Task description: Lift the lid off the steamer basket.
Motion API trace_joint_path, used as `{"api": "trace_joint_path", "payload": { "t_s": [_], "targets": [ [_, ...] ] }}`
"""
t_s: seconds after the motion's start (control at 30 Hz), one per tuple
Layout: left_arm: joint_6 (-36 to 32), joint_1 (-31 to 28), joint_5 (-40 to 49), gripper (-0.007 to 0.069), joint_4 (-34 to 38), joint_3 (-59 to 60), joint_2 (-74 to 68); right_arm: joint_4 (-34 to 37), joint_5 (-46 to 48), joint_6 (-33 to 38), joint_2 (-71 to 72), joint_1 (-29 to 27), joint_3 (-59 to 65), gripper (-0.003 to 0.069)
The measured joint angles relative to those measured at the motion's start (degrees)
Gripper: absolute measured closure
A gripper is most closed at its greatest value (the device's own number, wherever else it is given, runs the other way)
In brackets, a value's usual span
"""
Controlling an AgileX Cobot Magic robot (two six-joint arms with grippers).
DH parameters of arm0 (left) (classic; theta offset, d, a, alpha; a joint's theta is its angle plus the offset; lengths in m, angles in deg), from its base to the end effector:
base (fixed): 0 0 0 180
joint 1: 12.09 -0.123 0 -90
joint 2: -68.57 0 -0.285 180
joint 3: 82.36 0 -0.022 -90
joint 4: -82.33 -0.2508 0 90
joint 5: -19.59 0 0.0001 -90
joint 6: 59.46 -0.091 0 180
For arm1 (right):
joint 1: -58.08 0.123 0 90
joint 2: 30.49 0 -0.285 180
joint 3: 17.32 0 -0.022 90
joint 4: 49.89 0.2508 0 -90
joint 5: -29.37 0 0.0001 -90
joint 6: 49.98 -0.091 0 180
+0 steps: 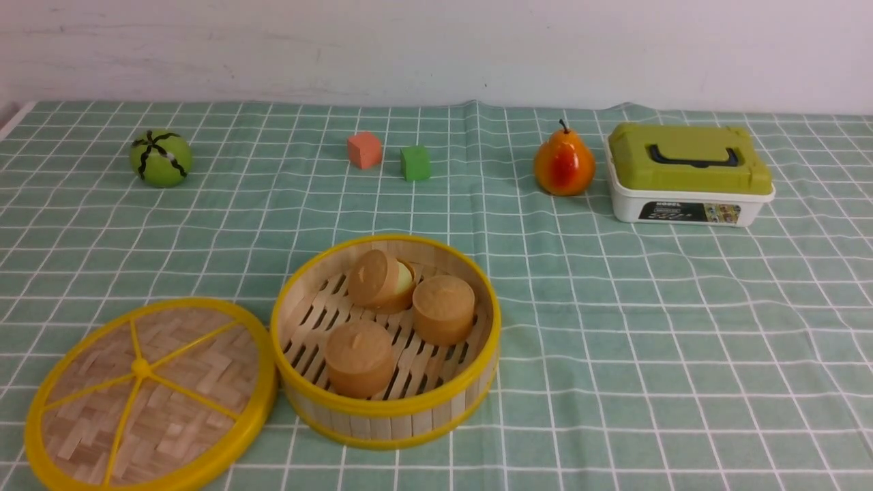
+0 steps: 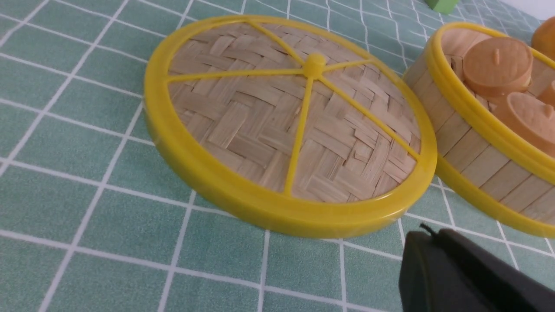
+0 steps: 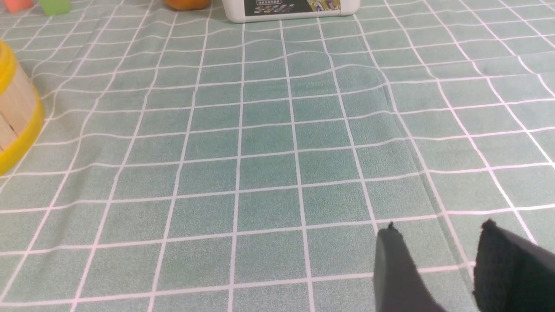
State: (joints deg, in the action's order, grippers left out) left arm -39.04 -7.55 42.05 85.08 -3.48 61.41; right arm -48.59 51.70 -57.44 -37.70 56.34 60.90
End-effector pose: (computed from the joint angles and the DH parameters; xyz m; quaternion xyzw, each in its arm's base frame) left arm 0.0519 -0.0058 0.1689 -0.1246 0.8018 -0.1461 0.5659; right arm 0.0521 -0.0008 0.1728 0.0707 0.8047 0.0391 0.5882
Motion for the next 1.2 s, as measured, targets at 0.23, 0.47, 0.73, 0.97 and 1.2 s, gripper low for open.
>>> {"api": "trace_joint_path", "payload": {
  "t_s": [0.23, 0.47, 0.73, 0.97, 1.2],
  "targets": [
    [0.1, 0.0, 0.0, 0.0608, 0.0, 0.0, 0.0, 0.0, 0.0, 0.0, 0.0, 0.0, 0.0, 0.0418],
    [0.1, 0.0, 0.0, 0.0607, 0.0, 0.0, 0.0, 0.0, 0.0, 0.0, 0.0, 0.0, 0.0, 0.0418],
    [0.1, 0.0, 0.0, 0.0606, 0.0, 0.0, 0.0, 0.0, 0.0, 0.0, 0.0, 0.0, 0.0, 0.0418],
    [0.2, 0.0, 0.0, 0.0606, 0.0, 0.0, 0.0, 0.0, 0.0, 0.0, 0.0, 0.0, 0.0, 0.0418],
    [0.2, 0.0, 0.0, 0.0606, 0.0, 0.0, 0.0, 0.0, 0.0, 0.0, 0.0, 0.0, 0.0, 0.0418]
  ]
}}
